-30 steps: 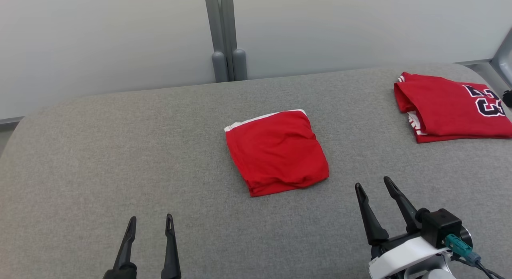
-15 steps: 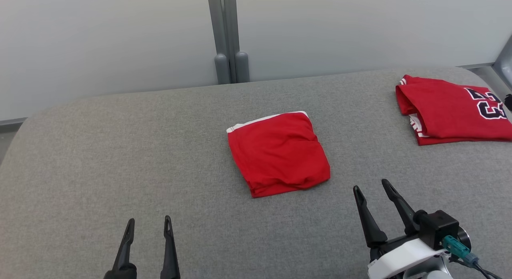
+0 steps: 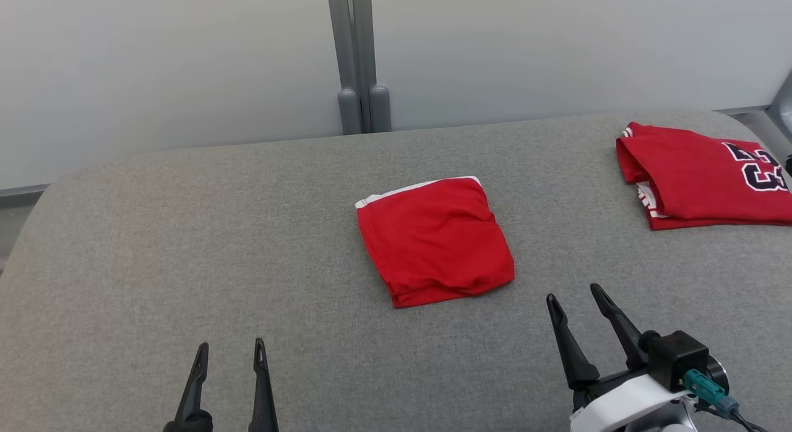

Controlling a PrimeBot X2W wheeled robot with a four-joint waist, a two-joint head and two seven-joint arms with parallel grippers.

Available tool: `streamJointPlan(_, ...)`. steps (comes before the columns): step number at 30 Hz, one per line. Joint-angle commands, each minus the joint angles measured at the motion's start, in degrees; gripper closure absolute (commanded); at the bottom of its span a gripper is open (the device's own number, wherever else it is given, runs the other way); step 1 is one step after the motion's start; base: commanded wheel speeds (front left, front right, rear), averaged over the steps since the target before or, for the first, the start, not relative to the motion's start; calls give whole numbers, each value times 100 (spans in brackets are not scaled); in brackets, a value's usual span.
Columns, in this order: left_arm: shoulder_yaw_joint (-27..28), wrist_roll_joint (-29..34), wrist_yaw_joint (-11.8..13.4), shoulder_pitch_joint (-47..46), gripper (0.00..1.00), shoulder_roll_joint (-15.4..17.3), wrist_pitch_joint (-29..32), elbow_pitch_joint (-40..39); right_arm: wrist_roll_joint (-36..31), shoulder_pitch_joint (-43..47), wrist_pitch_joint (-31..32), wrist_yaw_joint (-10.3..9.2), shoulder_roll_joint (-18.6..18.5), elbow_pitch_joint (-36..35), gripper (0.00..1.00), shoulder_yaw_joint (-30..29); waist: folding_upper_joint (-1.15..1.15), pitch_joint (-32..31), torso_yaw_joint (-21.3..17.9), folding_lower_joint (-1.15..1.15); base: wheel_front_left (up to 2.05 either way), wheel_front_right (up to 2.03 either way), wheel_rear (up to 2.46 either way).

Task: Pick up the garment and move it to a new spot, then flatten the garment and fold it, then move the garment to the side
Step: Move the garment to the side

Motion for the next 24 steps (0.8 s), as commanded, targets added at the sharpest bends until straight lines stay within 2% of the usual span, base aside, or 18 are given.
streamJointPlan(1, 10, 2, 18, 80, 0, 12, -14, 8, -64, 45, 3, -4, -17, 15, 0, 18, 0, -3, 2, 0, 0, 0, 0)
streamJointPlan(17, -74, 58, 87, 58, 0, 12, -14, 35, -119, 58, 3, -4, 34, 52, 0, 10, 0, 12, 40, 0, 0, 0, 0)
streamJointPlan(24, -209, 61, 107, -49, 0, 12, -14, -23, 177, -216, 3, -4, -10, 213, 0, 185, 0, 154, 196, 0, 0, 0, 0)
